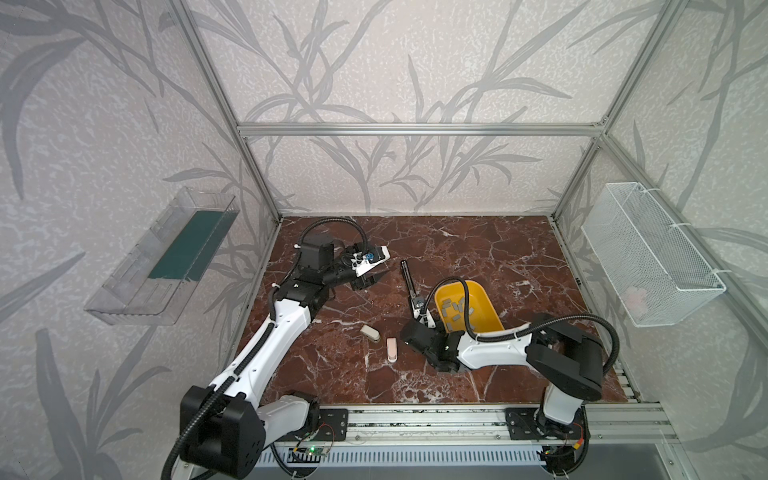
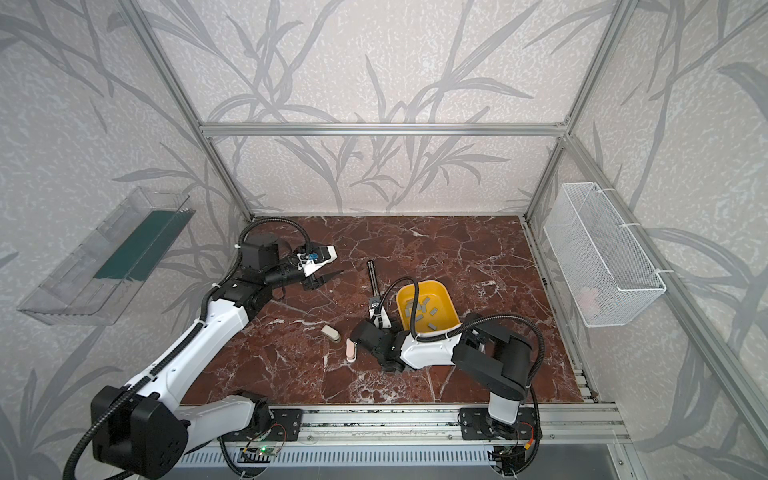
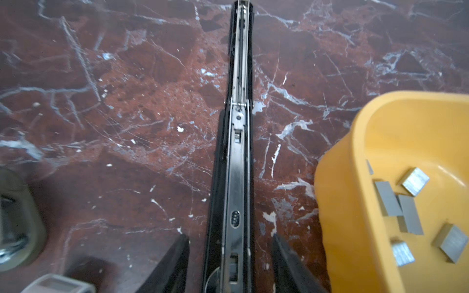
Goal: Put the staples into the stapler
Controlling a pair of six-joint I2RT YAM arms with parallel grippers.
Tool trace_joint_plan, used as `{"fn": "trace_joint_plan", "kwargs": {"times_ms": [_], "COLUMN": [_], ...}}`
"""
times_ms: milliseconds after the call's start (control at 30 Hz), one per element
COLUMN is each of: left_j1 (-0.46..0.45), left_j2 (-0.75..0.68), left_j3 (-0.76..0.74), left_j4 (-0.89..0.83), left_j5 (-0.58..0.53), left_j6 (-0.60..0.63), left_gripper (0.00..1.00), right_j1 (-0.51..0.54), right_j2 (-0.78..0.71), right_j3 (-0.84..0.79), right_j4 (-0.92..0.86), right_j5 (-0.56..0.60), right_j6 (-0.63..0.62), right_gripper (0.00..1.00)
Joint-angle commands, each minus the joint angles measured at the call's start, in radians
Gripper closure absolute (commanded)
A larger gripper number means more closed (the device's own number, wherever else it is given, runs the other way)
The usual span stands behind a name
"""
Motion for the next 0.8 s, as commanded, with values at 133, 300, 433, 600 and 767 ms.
{"fn": "trace_joint_plan", "kwargs": {"times_ms": [133,300,433,600,767], "left_j1": [-0.015,-0.09,-0.159,-0.222,-0.321], "left_j2": [-0.016,-0.024,-0.002,0.016,-0.03], "left_j3": [0.013,0.012,0.059,0.122,-0.003], "left_j4": [-0.068,-0.164,-0.315,-0.53,-0.623], "left_j5": [0.047,-0.034,-0.123,-0.207,-0.298], "left_j6": [0.088,0.215,0.323,0.409,0.645], "left_gripper": [0.34,0.35,0.35,0.37,0.36], "right_j1": [-0.003,-0.062,-0.219,-0.271,-0.281], "right_j2": [-0.276,-0.462,-0.6,-0.724,-0.736], "right_j3": [-0.088,-0.179,-0.26,-0.33,-0.351], "right_j4": [0.089,0.114,0.086,0.096,0.103], "right_j5": [-0.007,-0.037,-0.142,-0.118,-0.087], "right_j6": [-0.257,-0.28,-0.179,-0.175,-0.152], "right_gripper": [0.01,0.01,0.01,0.01,0.01]}}
